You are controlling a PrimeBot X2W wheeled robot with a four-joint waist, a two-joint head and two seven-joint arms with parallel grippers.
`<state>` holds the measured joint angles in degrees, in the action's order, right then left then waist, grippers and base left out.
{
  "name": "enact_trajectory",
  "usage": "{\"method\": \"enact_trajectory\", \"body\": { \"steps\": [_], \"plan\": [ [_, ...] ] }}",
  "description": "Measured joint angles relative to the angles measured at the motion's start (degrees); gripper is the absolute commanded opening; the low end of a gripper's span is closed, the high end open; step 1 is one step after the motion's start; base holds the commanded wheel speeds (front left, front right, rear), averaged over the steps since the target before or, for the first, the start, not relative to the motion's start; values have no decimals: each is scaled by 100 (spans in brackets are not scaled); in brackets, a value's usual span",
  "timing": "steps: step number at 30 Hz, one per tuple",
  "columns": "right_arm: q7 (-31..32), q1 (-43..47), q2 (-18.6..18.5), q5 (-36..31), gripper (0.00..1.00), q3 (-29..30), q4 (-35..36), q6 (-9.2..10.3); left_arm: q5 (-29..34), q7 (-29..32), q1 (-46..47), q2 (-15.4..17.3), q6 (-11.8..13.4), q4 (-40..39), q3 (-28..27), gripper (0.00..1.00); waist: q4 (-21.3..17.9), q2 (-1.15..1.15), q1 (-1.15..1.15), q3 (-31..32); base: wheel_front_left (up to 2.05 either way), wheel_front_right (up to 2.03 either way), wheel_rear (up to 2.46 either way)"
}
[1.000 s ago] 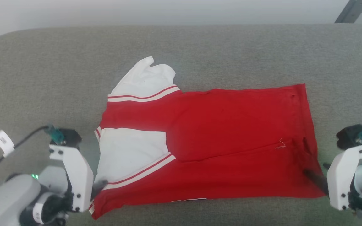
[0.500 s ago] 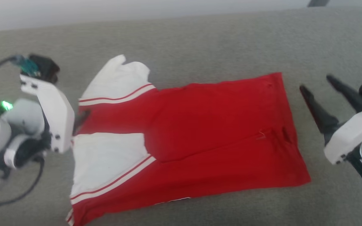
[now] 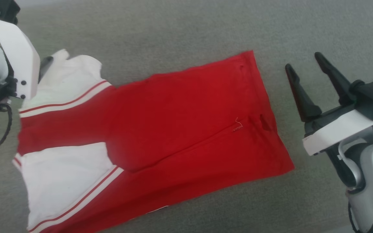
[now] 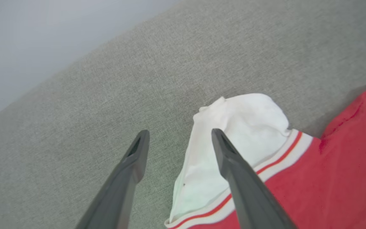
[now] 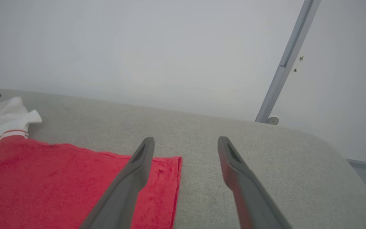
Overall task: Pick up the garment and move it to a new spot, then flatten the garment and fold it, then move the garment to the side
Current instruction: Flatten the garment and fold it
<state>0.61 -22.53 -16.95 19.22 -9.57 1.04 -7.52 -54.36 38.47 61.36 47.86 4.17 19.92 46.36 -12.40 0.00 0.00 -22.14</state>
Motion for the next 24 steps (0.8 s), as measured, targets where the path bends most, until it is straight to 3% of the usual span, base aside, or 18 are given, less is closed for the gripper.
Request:
{"method": "enact_trajectory", "body": {
  "steps": [13, 14, 15, 16, 17, 18, 19, 24],
  "plan": [
    [54, -234, -96, 291, 100, -348, -344, 0, -175, 401, 489, -568, -236, 1760, 88, 100, -309, 0, 0, -500, 0, 0, 0],
    [81, -253, -121, 315, 100, -366, -346, 0, -198, 448, 509, -616, -242, 1841, 86, 95, -304, 0, 0, -504, 0, 0, 0],
    [102, -258, -143, 327, 100, -377, -345, 0, -223, 539, 544, -667, -249, 1915, 94, 81, -296, 0, 0, -505, 0, 0, 0],
    [130, -265, -158, 349, 100, -380, -343, 0, -257, 615, 573, -712, -266, 1968, 98, 48, -285, 0, 0, -503, 0, 0, 0],
    [167, -271, -178, 375, 100, -387, -341, 0, -294, 660, 584, -747, -264, 2027, 92, 35, -271, 1, 0, -501, 0, 0, 0],
    [226, -283, -208, 392, 100, -412, -337, 0, -312, 691, 588, -784, -279, 2062, 94, 14, -258, 0, 0, -498, 0, 0, 0],
    [249, -302, -235, 394, 100, -427, -334, 0, -361, 742, 592, -833, -290, 2114, 75, 0, -245, 0, 0, -495, 0, 0, 0],
    [414, -417, -299, 416, 100, -448, -290, 0, -558, 860, 592, -999, -296, 2275, 43, 0, -184, 0, 0, -473, 0, 0, 0]
  ]
}}
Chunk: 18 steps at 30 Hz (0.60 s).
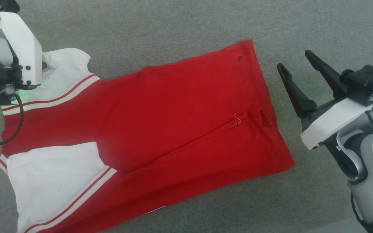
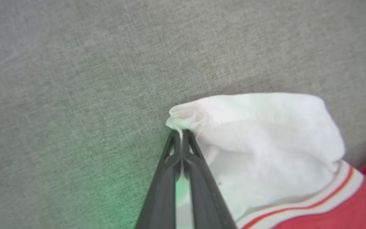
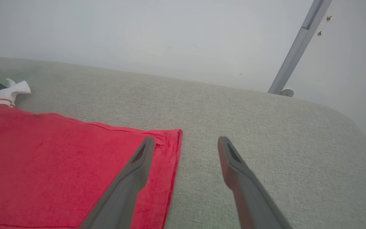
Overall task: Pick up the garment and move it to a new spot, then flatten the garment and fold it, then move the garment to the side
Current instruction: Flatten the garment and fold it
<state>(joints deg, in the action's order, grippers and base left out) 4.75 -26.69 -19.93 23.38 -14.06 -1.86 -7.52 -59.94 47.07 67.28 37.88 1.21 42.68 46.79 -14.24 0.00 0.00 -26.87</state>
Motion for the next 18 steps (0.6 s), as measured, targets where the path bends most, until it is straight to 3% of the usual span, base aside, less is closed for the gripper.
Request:
{"method": "enact_trajectory", "body": {
  "steps": [14, 15, 16, 17, 18],
  "plan": [
    [291, -57, -37, -34, 100, 99, 136, 0, 77, -265, 51, -113, -47, 34, 53, 0, 158, 0, 0, 64, 0, 0, 0],
    [293, -53, -33, -42, 100, 105, 145, 0, 108, -313, 55, -112, -46, 13, 60, 32, 166, 0, 0, 67, 0, 0, 0],
    [322, -49, -31, -48, 100, 112, 153, 0, 109, -332, 64, -114, -24, -1, 60, 83, 174, 0, 0, 72, 0, 0, 0],
    [333, -44, -31, -53, 100, 123, 158, 0, 143, -332, 87, -109, 2, -24, 81, 100, 181, 0, 0, 78, 0, 0, 0],
    [334, -34, -30, -58, 100, 135, 174, 0, 231, -322, 108, -100, 11, -57, 113, 100, 188, 0, 0, 84, 0, 0, 0]
  ]
}}
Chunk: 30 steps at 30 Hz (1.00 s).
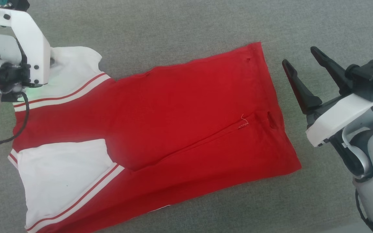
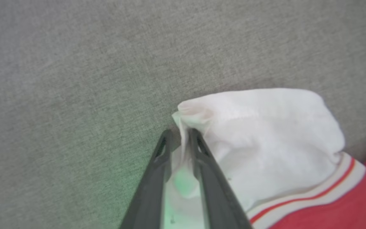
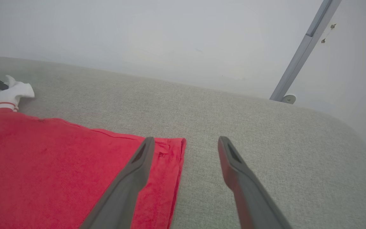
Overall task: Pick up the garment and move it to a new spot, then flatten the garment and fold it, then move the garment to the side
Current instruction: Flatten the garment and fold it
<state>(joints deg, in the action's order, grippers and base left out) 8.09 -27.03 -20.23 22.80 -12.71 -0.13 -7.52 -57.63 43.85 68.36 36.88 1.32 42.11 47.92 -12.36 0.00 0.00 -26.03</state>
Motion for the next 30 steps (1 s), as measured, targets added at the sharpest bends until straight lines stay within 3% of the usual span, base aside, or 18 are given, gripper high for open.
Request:
{"method": "enact_trajectory", "body": {
  "steps": [12, 19, 20, 22, 30],
  "plan": [
    [52, 96, 77, -62, 100, 94, 185, 0, 237, 380, 387, 66, 245, -666, 196, 100, -39, 0, 0, 1, 0, 0, 0],
    [136, 90, 157, -33, 100, 42, 226, 0, 342, 660, 326, 132, 374, -363, 348, 100, -182, 0, 0, -158, 0, 0, 0],
    [172, 88, 160, -12, 100, 21, 225, 0, 301, 711, 327, 118, 380, -308, 338, 88, -195, 0, 0, -176, 0, 0, 0],
    [224, 86, 154, 15, 100, -3, 227, 0, 224, 777, 333, 96, 378, -209, 313, 0, -211, 0, 0, -208, 0, 0, 0],
    [1047, -225, 48, 339, 100, -256, 191, 0, 77, 703, 411, -20, 135, -16, 246, 0, -151, 0, 0, -298, 0, 0, 0]
  ]
}}
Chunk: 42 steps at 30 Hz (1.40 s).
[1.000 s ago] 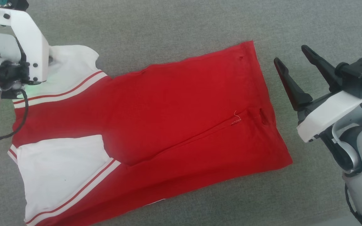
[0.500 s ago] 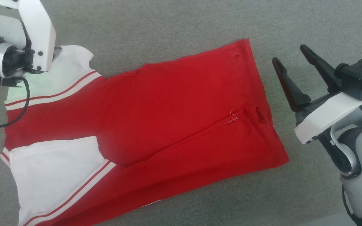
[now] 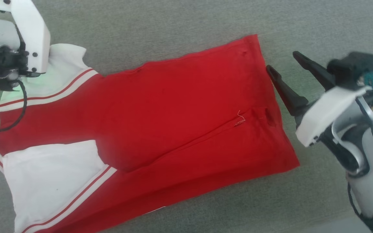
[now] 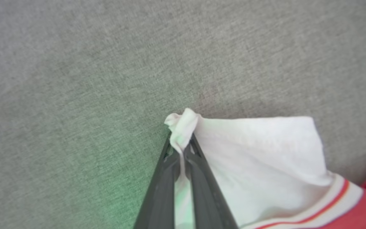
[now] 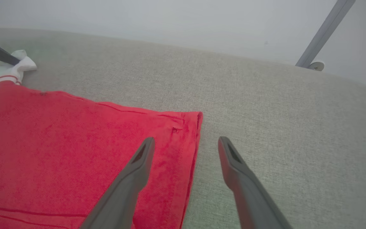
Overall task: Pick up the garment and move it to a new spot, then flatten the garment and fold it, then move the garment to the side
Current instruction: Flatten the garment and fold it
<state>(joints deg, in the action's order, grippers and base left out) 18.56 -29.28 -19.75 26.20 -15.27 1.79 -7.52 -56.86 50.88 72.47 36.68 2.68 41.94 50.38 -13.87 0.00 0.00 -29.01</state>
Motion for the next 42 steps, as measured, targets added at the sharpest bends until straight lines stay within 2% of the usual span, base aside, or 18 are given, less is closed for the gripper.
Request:
{"method": "enact_trajectory", "body": {
  "steps": [8, 15, 23, 24, 25, 34, 42],
  "plan": [
    [1294, -984, -76, 383, 100, -354, -523, -1, 31, -88, 164, -241, -102, 148, 49, 0, 184, 0, 0, -25, 0, 0, 0],
    [2253, -2111, -83, 554, 100, -614, -1717, 0, 82, -240, 359, -519, -240, 289, 100, 0, 423, 0, 0, -121, 0, 0, 0],
    [3139, -2756, 116, 822, 100, -896, -2939, 4, 90, -506, 480, -771, -382, 537, 100, 0, 623, 0, 0, -199, 0, 0, 0],
    [3206, -2803, 131, 881, 81, -894, -3034, 4, 90, -557, 482, -795, -398, 572, 100, 0, 639, 0, 0, -196, 0, 0, 0],
    [3229, -2843, 134, 924, 0, -904, -3099, 4, 89, -617, 482, -820, -408, 614, 98, 0, 656, 0, 0, -191, 0, 0, 0],
    [2719, -2807, -26, 955, 0, -1094, -3344, -1, 33, -916, 452, -954, -590, 980, 73, 0, 821, 0, 0, 94, 0, 0, 0],
    [2224, -2522, -323, 906, 0, -1147, -3098, -1, -45, -884, 430, -964, -702, 869, 71, 0, 1011, 0, 0, 608, 0, 0, 0]
  ]
}}
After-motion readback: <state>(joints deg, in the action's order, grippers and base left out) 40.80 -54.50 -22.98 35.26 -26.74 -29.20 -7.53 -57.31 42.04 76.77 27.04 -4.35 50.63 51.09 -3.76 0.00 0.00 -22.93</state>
